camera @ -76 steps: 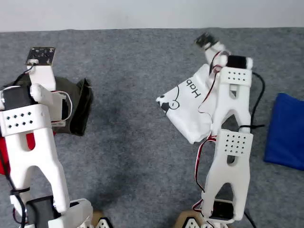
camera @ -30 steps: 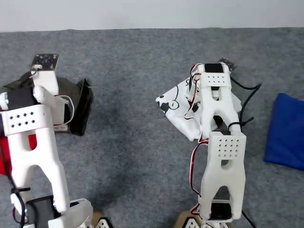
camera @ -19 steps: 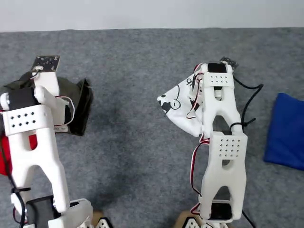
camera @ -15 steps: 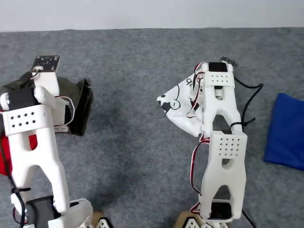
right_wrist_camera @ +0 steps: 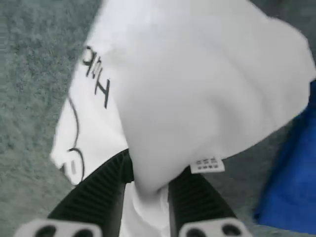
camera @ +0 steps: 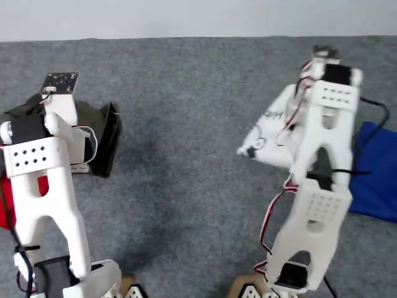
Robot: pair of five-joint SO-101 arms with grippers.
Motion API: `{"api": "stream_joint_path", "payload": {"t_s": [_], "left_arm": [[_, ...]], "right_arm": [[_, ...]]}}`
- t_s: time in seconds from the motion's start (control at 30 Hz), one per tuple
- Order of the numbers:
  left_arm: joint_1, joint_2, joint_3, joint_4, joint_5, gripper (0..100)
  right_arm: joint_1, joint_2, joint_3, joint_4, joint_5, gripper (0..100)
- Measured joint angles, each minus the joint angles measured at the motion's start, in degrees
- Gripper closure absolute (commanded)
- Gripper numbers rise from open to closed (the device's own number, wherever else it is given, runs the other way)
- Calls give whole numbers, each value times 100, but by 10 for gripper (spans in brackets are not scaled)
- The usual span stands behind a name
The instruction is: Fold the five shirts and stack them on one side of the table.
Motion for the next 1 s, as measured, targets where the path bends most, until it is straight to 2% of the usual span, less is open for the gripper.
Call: {"api": "stream_joint_path", "payload": {"t_s": [0.17,0.43,0.7,1.0], "left_arm": [[0,0,0,0,0,995],[0,0,0,0,0,995],[0,0,0,0,0,995],[0,0,0,0,0,995]], "right_arm": [[352,-976,132,18,888,989],[1099,-2409,1433,18,2066,989],[2022,-2541,1486,18,3095,989],[2901,-2013,1486,-123,3613,989]]}}
